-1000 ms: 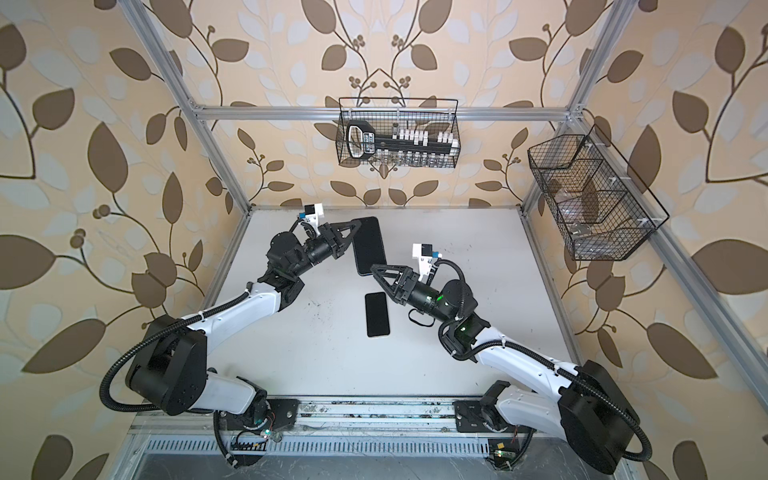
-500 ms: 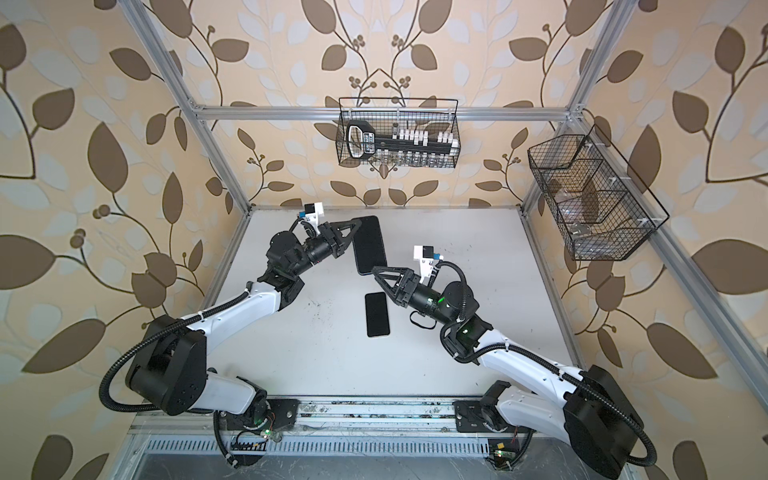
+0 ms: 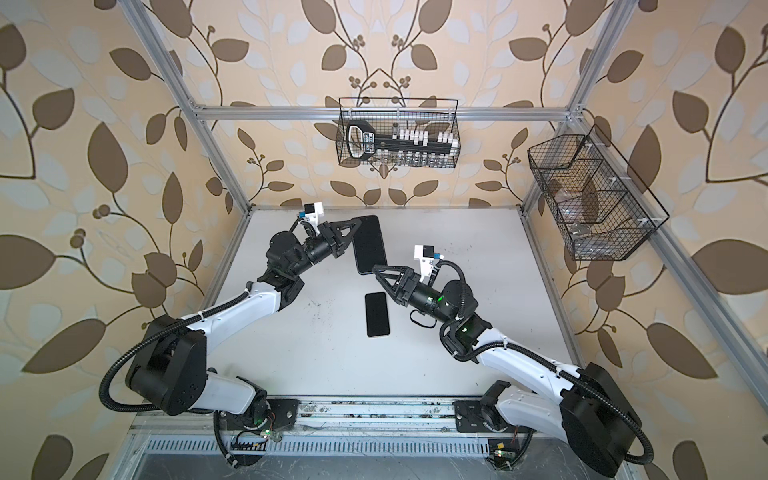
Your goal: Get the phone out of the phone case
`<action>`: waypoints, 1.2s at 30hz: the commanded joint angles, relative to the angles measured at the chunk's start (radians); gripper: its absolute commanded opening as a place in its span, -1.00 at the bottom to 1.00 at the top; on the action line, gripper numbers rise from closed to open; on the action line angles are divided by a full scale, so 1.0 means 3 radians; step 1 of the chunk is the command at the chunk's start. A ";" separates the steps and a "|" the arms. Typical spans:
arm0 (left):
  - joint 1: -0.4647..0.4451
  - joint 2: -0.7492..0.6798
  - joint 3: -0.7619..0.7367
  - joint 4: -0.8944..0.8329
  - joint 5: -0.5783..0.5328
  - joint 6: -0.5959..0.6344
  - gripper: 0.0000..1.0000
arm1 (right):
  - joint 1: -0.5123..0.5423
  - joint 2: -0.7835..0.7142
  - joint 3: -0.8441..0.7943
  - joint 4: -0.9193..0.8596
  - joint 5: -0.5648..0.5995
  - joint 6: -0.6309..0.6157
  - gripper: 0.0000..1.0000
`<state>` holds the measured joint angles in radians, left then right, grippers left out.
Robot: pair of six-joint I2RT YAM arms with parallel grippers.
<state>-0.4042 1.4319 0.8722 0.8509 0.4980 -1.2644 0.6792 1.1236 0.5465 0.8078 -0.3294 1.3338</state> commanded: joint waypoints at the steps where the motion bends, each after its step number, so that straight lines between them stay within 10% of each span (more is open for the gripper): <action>1: -0.0044 -0.0083 0.0109 0.0427 0.0073 -0.0086 -1.00 | -0.0024 0.0055 0.0045 0.0155 -0.0022 0.0018 0.64; 36: -0.0044 0.0089 0.0227 0.0344 0.0115 0.0021 -1.00 | 0.0027 -0.0079 0.0121 0.0058 -0.0038 -0.0003 0.65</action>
<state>-0.4072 1.4490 0.8841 0.8635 0.5144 -1.2610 0.6853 1.1210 0.5480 0.8040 -0.3332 1.3342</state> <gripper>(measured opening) 0.117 0.823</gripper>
